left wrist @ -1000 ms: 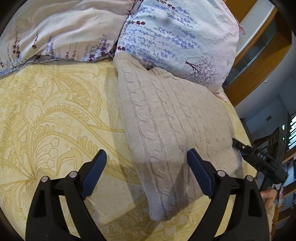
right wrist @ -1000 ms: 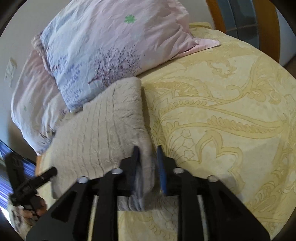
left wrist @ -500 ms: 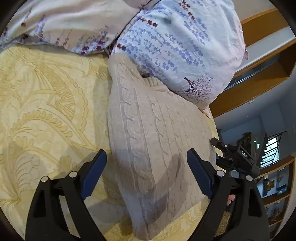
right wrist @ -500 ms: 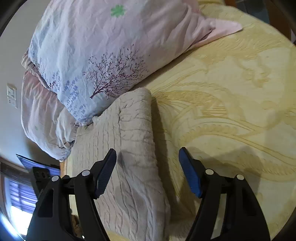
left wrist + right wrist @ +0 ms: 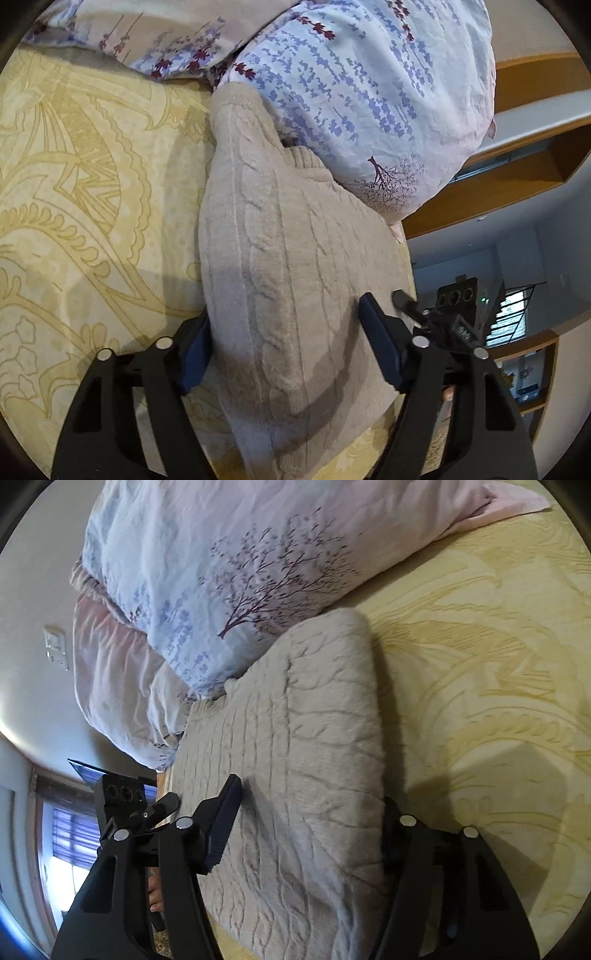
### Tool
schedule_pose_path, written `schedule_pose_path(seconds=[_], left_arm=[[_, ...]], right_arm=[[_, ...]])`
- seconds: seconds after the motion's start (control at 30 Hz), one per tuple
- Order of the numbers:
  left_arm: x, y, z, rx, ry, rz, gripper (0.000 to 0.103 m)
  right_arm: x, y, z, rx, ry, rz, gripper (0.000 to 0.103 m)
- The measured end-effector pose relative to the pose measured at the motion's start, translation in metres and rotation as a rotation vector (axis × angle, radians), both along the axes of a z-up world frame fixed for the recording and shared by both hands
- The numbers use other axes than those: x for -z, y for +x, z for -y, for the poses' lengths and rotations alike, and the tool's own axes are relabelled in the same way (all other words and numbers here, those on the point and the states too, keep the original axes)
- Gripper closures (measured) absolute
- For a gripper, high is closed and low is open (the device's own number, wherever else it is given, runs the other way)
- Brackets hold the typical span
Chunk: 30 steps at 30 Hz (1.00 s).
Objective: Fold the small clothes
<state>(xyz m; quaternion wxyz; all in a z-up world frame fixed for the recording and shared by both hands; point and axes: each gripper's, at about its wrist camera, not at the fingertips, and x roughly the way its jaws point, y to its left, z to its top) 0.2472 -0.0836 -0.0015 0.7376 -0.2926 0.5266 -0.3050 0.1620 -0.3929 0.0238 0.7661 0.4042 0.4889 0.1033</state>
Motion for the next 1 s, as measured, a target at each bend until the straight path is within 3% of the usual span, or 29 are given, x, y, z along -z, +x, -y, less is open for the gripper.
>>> schedule_pose_path(seconds=[0.07, 0.1, 0.2, 0.27, 0.4, 0.57, 0.73, 0.83, 0.93, 1.0], left_arm=[[0.002, -0.001, -0.002, 0.000, -0.013, -0.006, 0.040], [0.002, -0.001, -0.003, 0.000, -0.019, -0.003, 0.047], [-0.003, -0.003, -0.007, 0.007, -0.043, 0.012, 0.062], [-0.009, -0.008, -0.012, 0.019, -0.062, 0.027, 0.065], [-0.024, -0.021, -0.024, 0.052, -0.064, 0.060, 0.066], [-0.037, -0.039, -0.072, 0.038, -0.034, 0.082, 0.066], [-0.052, -0.039, -0.124, -0.007, 0.023, 0.133, 0.065], [-0.046, -0.025, -0.155, -0.060, 0.025, 0.122, 0.064], [-0.021, -0.011, -0.172, -0.111, 0.053, 0.052, 0.062], [-0.002, -0.005, -0.177, -0.135, 0.052, 0.005, 0.055]], right_arm=[[0.003, -0.002, -0.001, 0.003, 0.025, 0.002, 0.061], [0.003, -0.005, -0.002, 0.005, 0.041, 0.012, 0.066], [-0.005, -0.012, -0.004, 0.012, 0.045, 0.039, 0.070], [-0.014, -0.016, -0.012, 0.011, 0.048, 0.065, 0.071], [-0.033, -0.024, -0.037, -0.024, 0.031, 0.095, 0.072], [-0.041, -0.019, -0.085, -0.099, 0.018, 0.119, 0.073], [-0.056, 0.006, -0.140, -0.182, -0.084, 0.220, 0.074], [-0.058, 0.016, -0.164, -0.190, -0.181, 0.308, 0.074], [-0.026, 0.039, -0.172, -0.186, -0.190, 0.185, 0.074], [-0.003, 0.048, -0.168, -0.161, -0.196, 0.102, 0.064]])
